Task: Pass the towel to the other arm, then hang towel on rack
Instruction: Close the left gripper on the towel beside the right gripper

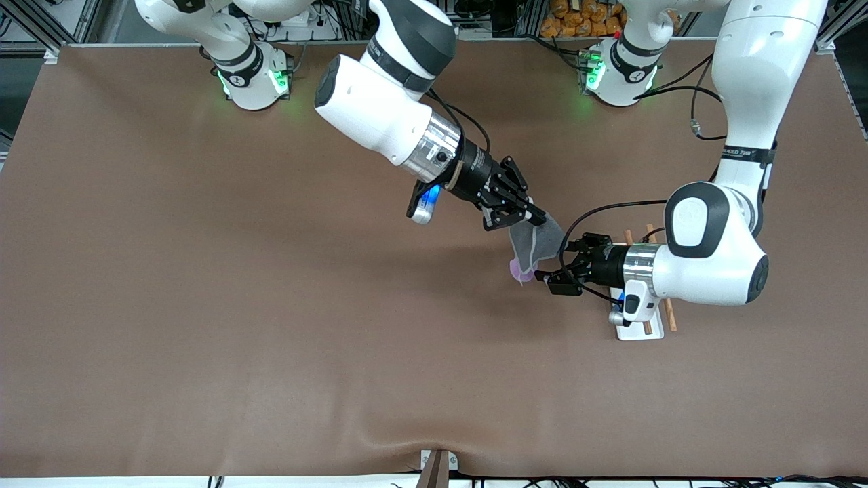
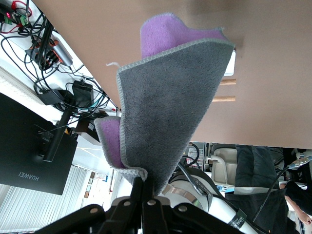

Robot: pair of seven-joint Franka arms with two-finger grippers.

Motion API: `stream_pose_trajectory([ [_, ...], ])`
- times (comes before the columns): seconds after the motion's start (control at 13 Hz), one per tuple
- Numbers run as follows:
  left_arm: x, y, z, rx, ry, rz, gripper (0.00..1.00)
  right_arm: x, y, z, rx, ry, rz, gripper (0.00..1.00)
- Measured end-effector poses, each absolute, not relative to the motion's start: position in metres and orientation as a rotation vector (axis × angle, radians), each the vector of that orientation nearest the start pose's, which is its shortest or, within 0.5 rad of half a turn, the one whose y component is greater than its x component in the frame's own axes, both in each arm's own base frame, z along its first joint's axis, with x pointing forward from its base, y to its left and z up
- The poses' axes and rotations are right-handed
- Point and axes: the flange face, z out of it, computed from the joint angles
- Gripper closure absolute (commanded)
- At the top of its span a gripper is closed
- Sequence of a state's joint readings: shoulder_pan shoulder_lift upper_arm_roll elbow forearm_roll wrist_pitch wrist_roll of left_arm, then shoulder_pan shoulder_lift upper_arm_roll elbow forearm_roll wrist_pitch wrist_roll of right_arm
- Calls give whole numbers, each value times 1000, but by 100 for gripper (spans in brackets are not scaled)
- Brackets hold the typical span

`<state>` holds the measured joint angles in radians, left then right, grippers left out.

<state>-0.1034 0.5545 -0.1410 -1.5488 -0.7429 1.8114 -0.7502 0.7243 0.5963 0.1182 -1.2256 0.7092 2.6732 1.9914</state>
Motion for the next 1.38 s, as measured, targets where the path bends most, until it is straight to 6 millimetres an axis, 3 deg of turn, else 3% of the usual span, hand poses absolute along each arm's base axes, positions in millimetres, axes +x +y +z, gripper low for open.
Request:
stream_pose_trajectory([
  [0.38, 643, -211, 338, 2176, 1111, -898, 0, 551, 546, 521, -1445, 1645, 582, 100],
  [1.23, 643, -213, 343, 2050, 1175, -984, 0, 550, 548, 514, -1452, 1650, 582, 100],
  [1.38, 644, -213, 343, 2047, 1175, -985, 7, 550, 548, 514, -1452, 1650, 582, 100],
])
